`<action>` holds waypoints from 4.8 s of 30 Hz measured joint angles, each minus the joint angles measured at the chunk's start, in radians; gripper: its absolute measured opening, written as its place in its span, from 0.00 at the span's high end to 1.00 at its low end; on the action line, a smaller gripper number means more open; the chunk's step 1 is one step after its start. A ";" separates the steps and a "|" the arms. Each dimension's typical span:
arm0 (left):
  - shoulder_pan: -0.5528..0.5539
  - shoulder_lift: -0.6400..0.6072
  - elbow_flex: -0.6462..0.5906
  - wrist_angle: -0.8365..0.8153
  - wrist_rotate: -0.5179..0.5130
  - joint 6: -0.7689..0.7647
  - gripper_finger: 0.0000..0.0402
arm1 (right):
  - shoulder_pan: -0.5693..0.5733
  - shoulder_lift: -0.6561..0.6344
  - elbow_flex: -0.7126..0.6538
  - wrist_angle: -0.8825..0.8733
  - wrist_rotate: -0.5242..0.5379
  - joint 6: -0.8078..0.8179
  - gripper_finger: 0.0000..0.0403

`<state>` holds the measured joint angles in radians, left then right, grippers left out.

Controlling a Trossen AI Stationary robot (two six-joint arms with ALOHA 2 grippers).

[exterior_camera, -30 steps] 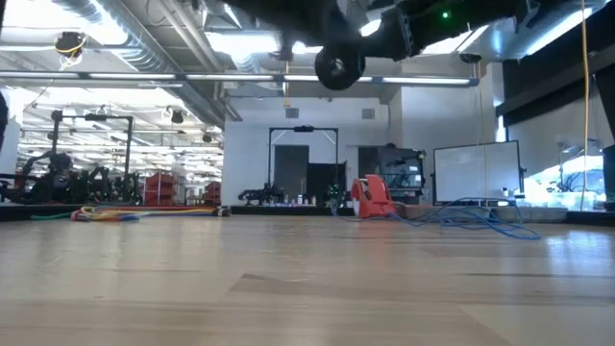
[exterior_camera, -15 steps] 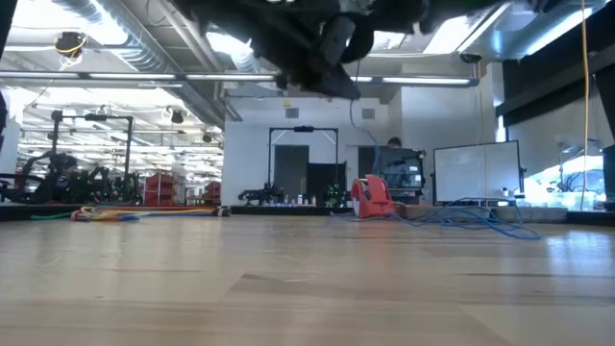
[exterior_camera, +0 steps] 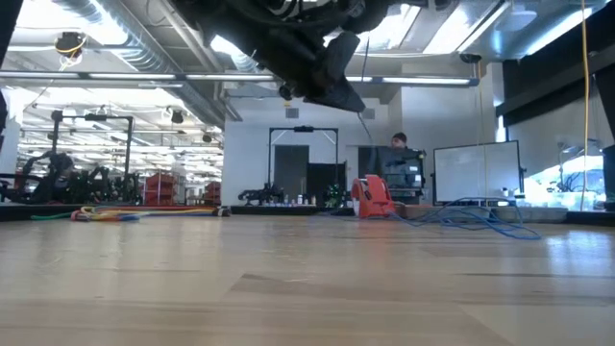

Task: Coil cords
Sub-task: Coil the blue wire on the black spool

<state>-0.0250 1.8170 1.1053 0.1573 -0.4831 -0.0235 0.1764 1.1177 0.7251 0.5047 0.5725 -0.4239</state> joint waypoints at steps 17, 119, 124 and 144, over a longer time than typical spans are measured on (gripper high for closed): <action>0.000 0.002 0.000 -0.006 -0.003 -0.017 1.00 | 0.000 -0.001 0.260 -0.265 -0.008 -0.038 0.99; -0.124 -0.063 0.001 0.082 -0.171 0.089 1.00 | 0.053 0.073 0.329 -0.513 -0.031 0.152 0.99; -0.124 -0.062 0.001 0.102 -0.171 0.092 1.00 | 0.052 -0.004 0.330 -0.502 -0.031 0.132 0.99; -0.117 -0.059 -0.002 0.077 -0.175 0.114 1.00 | 0.053 -0.047 0.554 -0.557 -0.080 0.056 0.99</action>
<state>-0.1421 1.7580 1.1032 0.2339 -0.6579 0.0907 0.2291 1.0706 1.2792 -0.0523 0.4923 -0.3677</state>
